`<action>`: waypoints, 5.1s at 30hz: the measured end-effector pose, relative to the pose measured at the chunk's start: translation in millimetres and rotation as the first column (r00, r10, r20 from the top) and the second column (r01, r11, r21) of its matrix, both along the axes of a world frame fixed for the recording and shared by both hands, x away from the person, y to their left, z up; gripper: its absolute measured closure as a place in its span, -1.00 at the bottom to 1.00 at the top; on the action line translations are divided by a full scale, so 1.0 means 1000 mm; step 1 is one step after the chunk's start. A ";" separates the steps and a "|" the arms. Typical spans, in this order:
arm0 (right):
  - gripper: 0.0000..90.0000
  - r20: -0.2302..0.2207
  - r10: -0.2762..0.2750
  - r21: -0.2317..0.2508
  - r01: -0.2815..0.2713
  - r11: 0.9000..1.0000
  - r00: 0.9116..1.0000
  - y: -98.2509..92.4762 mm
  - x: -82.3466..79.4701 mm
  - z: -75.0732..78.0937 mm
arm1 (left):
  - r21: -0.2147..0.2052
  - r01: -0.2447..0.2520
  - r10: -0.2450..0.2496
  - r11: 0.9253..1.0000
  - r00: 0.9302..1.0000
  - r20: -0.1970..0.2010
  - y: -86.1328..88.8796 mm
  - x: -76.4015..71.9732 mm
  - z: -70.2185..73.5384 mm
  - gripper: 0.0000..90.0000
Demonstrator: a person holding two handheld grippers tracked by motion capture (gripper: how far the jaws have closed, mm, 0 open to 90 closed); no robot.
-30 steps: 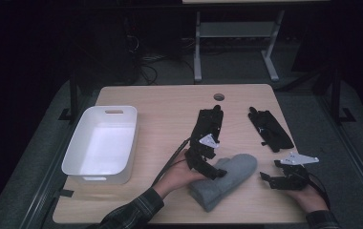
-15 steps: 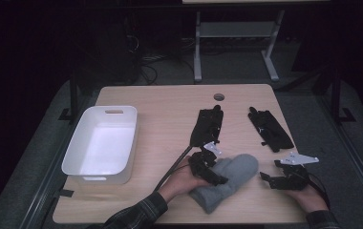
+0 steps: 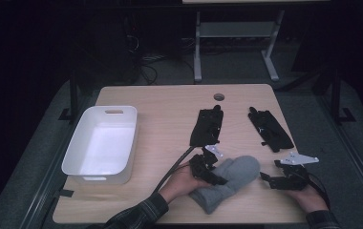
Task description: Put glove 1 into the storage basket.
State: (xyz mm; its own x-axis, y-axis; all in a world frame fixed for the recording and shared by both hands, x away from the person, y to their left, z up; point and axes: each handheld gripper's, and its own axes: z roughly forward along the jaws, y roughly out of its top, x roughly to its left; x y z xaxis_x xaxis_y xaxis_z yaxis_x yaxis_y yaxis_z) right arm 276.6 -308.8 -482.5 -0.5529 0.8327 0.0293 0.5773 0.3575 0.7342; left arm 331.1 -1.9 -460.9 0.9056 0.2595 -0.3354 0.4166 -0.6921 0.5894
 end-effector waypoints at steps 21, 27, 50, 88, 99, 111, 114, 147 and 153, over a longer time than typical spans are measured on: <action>-0.54 -0.002 0.000 0.001 0.000 1.000 1.000 0.000 0.000 0.000 | -0.003 0.058 -0.057 0.998 0.997 0.049 0.007 -0.009 0.025 0.59; -0.54 -0.002 0.000 0.001 0.000 1.000 1.000 0.000 0.000 0.000 | -0.016 0.021 -0.019 1.000 0.995 0.095 0.024 -0.004 0.045 0.59; -0.55 -0.003 -0.001 0.000 0.001 1.000 1.000 0.000 0.000 0.000 | -0.034 -0.116 0.120 0.993 0.979 0.162 0.097 0.016 0.105 0.57; -0.56 -0.003 -0.004 -0.001 0.004 1.000 1.000 0.000 0.001 0.000 | -0.096 -0.556 0.562 0.826 0.796 0.224 0.310 0.026 0.166 0.57; -0.56 -0.003 -0.008 -0.002 0.008 1.000 1.000 0.000 0.001 0.000 | -0.064 -0.619 0.620 0.783 0.766 0.171 0.339 0.031 0.128 0.57; -0.56 -0.002 -0.008 -0.002 0.008 1.000 1.000 0.000 0.001 0.000 | 0.009 -0.658 0.652 0.753 0.748 0.120 0.350 0.043 0.082 0.57; -0.56 -0.002 -0.008 -0.002 0.008 1.000 1.000 0.000 0.001 0.000 | 0.026 -0.668 0.662 0.744 0.741 0.114 0.350 0.046 0.075 0.57; -0.56 -0.002 -0.008 -0.002 0.008 1.000 1.000 0.000 0.001 0.000 | 0.016 -0.746 0.722 0.666 0.651 0.234 0.354 0.052 0.078 -0.47; -0.56 -0.002 -0.008 -0.002 0.008 1.000 1.000 0.000 0.001 0.000 | -0.016 -0.725 0.705 0.688 0.664 0.250 0.342 0.051 0.090 -0.57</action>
